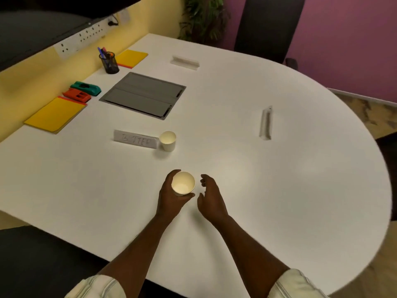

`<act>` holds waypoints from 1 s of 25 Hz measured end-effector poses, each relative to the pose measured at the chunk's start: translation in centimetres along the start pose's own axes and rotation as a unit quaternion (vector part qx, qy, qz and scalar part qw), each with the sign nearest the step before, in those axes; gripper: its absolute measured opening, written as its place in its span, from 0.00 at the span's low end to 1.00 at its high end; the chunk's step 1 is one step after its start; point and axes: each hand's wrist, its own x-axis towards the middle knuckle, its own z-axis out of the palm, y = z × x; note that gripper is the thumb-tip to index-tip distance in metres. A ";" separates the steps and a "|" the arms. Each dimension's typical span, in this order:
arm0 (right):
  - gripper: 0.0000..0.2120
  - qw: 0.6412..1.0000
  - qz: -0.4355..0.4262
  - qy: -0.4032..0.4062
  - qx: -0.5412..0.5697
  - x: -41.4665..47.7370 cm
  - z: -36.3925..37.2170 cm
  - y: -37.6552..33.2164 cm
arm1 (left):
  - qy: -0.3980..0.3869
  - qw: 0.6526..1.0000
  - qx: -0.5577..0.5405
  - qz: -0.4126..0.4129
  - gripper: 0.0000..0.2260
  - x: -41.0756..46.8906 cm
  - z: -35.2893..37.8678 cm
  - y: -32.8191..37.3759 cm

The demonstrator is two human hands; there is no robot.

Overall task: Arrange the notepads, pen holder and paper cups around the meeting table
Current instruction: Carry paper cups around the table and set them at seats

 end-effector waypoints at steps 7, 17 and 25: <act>0.29 0.999 0.019 0.014 -0.023 -10.0 -5.0 3.3 | -0.041 0.998 -0.017 0.042 0.37 -9.2 5.3 3.5; 0.28 0.978 0.128 0.111 -0.121 -19.7 -10.8 5.2 | -0.136 0.984 -0.062 0.094 0.38 -14.9 9.3 8.1; 0.28 0.949 0.232 0.193 -0.091 -27.6 -17.8 11.3 | -0.228 0.965 -0.040 0.122 0.39 -21.7 17.9 12.1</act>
